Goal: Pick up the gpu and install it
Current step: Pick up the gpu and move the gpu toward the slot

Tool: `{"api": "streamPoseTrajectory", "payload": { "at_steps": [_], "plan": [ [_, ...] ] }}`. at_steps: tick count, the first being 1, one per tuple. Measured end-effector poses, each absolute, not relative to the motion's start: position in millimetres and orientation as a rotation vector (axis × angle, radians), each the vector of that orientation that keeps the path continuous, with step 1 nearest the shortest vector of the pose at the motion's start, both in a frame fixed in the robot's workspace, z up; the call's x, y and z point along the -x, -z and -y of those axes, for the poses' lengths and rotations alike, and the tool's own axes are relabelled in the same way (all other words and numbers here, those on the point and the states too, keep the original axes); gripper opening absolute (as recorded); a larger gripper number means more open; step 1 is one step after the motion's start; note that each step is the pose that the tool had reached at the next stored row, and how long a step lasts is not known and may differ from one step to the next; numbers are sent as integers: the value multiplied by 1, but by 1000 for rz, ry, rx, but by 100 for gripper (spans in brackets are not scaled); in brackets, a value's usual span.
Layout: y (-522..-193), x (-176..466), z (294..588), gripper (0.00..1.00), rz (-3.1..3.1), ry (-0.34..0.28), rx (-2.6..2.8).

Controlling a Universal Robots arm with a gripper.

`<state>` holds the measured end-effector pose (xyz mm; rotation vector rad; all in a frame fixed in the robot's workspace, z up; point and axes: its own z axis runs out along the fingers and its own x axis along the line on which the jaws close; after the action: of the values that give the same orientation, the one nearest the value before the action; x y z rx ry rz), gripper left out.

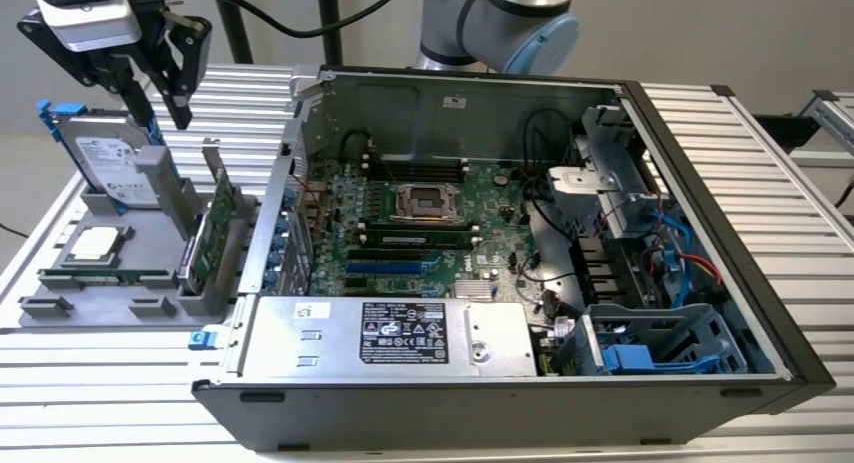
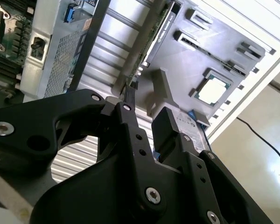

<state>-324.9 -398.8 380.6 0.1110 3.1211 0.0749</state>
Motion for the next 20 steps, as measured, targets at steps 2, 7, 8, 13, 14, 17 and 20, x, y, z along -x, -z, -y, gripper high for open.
{"api": "streamPoseTrajectory", "payload": {
  "at_steps": [2, 7, 8, 13, 14, 17, 20],
  "plan": [
    [-380, 325, 399, 100, -3121, -75, -111],
    [-378, 325, 399, 100, -3121, -75, -111],
    [-377, 325, 399, 100, -3121, -75, -111],
    [-375, 325, 399, 100, -3121, -75, -111],
    [-375, 325, 399, 100, -3121, -75, -111],
    [-374, 325, 399, 100, -3121, -75, -111],
    [-373, 325, 399, 100, -3121, -75, -111]
  ]
}}
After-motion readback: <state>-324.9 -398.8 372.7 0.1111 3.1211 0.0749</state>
